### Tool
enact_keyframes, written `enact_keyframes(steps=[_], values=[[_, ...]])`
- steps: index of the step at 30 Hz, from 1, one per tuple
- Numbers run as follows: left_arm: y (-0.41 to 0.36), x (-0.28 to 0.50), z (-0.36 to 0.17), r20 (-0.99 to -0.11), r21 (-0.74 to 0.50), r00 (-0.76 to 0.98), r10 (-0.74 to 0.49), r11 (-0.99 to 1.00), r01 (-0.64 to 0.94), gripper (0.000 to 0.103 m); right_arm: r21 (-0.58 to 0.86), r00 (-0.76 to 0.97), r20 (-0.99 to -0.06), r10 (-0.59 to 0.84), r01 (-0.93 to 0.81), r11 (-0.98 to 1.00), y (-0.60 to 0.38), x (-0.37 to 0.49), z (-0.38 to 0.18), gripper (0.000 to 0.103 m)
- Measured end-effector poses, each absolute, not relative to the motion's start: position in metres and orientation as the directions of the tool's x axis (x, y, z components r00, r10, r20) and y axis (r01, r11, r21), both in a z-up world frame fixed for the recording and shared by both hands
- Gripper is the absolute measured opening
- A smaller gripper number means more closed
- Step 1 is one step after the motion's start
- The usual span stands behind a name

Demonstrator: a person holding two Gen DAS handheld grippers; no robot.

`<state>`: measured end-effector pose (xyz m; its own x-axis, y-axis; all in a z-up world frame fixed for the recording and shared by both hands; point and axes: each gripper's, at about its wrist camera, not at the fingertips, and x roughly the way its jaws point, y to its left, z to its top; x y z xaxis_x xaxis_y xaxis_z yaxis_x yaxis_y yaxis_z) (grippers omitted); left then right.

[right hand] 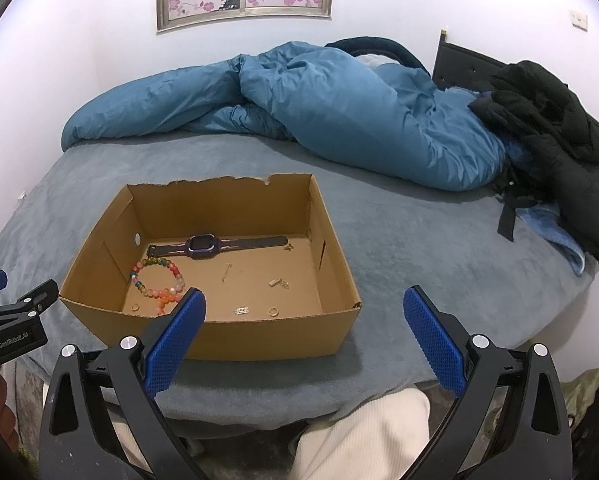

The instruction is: Organize jewelry

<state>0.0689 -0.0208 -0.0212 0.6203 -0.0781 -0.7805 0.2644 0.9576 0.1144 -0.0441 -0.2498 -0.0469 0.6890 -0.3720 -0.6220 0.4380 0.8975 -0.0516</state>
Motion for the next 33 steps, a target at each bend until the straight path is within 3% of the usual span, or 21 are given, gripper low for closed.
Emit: enact_keyframes(steps=[33], values=[[-0.030,0.051,-0.026,-0.805,0.096,0.586,-0.095,0.953,0.287,0.097,-0.053,0.677,-0.636,-0.372,0.442,0.896,-0.259,-0.059,-0.050,0.095]])
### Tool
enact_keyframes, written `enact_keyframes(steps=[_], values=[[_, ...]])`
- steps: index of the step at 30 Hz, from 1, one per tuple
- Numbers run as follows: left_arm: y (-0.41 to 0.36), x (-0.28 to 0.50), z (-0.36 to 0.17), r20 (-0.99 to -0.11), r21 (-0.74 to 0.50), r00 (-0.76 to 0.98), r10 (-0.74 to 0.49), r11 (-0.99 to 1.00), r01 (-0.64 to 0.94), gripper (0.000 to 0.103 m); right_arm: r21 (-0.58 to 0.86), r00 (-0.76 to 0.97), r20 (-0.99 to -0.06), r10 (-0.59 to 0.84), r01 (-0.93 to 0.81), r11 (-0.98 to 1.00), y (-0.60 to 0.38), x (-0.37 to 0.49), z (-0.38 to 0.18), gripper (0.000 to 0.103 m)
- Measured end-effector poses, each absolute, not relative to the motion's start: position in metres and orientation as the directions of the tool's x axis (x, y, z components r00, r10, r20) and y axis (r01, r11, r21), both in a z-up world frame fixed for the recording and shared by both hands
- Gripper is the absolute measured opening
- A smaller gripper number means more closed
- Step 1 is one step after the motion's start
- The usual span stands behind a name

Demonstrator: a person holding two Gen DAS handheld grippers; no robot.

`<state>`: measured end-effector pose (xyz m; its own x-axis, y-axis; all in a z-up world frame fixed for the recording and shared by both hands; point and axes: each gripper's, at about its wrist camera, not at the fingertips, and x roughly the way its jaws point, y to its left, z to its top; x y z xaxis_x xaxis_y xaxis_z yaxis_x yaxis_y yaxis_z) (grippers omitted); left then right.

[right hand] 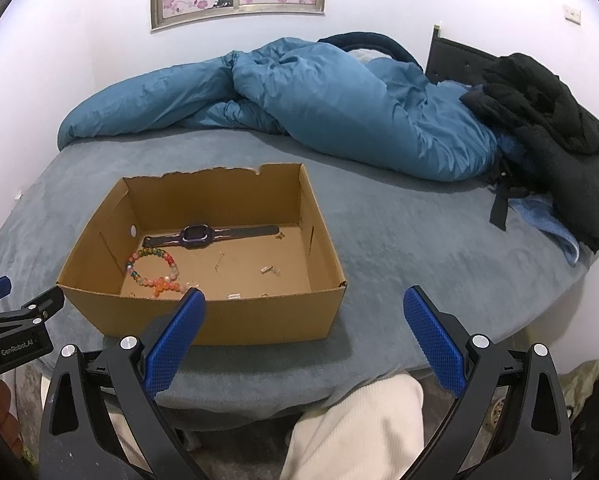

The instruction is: Organize jewelry

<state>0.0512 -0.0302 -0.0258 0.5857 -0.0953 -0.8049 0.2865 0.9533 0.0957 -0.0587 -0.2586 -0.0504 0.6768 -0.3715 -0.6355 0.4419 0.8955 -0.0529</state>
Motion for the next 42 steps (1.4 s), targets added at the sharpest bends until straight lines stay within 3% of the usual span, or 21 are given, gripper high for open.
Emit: enact_keyframes(steps=[42], values=[[-0.018,0.040,-0.020,-0.800,0.092,0.593,-0.088,0.960,0.266,0.097,-0.059,0.679,-0.636,-0.366,0.431,0.901,-0.243,-0.065,-0.049,0.095]])
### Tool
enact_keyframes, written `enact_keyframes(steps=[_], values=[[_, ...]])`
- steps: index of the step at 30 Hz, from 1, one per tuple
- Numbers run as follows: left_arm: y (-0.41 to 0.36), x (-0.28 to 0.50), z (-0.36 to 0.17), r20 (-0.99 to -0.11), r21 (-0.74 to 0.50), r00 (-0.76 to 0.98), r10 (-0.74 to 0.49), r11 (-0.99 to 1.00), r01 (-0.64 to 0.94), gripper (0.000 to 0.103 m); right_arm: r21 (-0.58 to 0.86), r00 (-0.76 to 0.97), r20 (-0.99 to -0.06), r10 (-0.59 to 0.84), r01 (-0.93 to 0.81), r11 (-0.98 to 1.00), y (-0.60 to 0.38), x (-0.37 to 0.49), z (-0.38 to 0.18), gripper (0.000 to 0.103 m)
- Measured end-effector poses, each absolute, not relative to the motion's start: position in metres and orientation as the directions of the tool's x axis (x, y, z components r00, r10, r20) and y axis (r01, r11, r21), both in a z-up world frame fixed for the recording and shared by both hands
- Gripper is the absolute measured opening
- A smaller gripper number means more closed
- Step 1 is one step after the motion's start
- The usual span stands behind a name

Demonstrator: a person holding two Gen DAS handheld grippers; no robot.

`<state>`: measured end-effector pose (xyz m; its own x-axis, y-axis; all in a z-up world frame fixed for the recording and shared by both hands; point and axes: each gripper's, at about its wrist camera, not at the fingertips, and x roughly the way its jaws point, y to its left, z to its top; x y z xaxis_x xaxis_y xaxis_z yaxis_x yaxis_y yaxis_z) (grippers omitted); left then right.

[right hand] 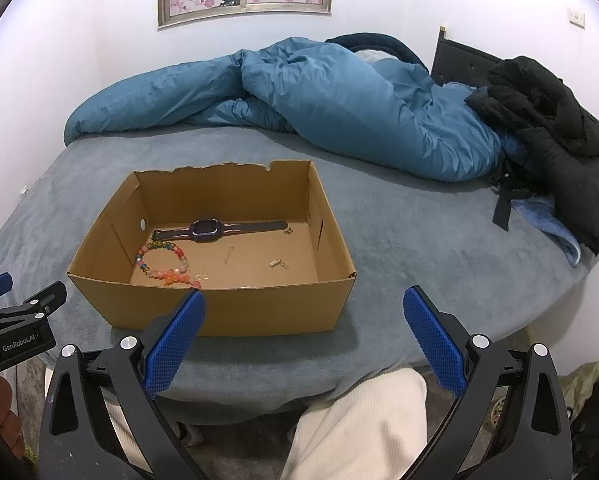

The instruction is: Organize jewelry

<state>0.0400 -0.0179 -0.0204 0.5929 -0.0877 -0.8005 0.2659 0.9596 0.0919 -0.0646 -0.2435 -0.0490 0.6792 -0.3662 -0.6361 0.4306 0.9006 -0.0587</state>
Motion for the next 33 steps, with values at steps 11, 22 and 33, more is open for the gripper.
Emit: enact_keyframes(steps=[11,22,33], values=[[-0.023,0.039,-0.020,-0.799,0.094,0.594,-0.090,0.958,0.272,0.097,-0.056,0.680,-0.635,-0.366,0.432,0.900,-0.247,-0.065,-0.049,0.095],[-0.026,0.039,-0.019,-0.799,0.093,0.594,-0.093,0.957,0.276,0.097,-0.057,0.680,-0.635,-0.366,0.432,0.900,-0.247,-0.065,-0.050,0.095],[-0.028,0.039,-0.017,-0.798,0.093,0.595,-0.096,0.955,0.280,0.097,-0.056,0.680,-0.636,-0.366,0.432,0.900,-0.248,-0.065,-0.049,0.095]])
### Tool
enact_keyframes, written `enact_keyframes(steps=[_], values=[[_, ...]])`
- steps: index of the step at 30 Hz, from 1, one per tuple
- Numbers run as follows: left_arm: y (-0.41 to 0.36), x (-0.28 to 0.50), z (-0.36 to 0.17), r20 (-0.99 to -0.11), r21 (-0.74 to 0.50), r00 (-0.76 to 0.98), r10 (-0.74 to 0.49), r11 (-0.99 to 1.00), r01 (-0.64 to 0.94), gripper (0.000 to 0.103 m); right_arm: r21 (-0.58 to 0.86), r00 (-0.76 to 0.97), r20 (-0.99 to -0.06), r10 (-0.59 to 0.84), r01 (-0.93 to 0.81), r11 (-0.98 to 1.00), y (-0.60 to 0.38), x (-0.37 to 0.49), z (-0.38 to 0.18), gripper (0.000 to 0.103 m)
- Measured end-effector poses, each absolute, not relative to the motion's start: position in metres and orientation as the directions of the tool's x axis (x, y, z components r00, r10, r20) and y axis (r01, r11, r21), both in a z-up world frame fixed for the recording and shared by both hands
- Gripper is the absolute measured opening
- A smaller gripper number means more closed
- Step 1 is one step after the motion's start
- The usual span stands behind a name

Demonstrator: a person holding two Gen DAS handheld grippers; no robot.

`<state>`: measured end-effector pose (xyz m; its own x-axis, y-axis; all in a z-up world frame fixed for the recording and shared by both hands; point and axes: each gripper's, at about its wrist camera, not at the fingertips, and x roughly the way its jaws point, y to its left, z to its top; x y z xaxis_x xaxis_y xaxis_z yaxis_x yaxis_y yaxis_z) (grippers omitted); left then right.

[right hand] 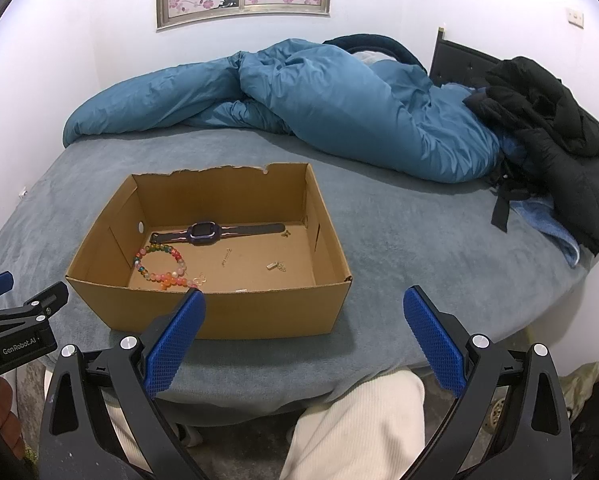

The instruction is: Organize jewelry

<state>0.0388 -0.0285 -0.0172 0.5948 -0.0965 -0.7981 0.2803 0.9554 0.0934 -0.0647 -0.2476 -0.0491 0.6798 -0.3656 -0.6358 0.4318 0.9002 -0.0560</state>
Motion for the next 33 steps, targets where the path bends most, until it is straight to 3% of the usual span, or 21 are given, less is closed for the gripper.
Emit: enact_keyframes(steps=[33], values=[[-0.0294,0.0385,-0.0173,-0.798,0.094,0.595,-0.097,0.955,0.281,0.097,-0.054,0.679,-0.637,-0.364,0.432,0.900,-0.2505,-0.0642,-0.0494,0.095]])
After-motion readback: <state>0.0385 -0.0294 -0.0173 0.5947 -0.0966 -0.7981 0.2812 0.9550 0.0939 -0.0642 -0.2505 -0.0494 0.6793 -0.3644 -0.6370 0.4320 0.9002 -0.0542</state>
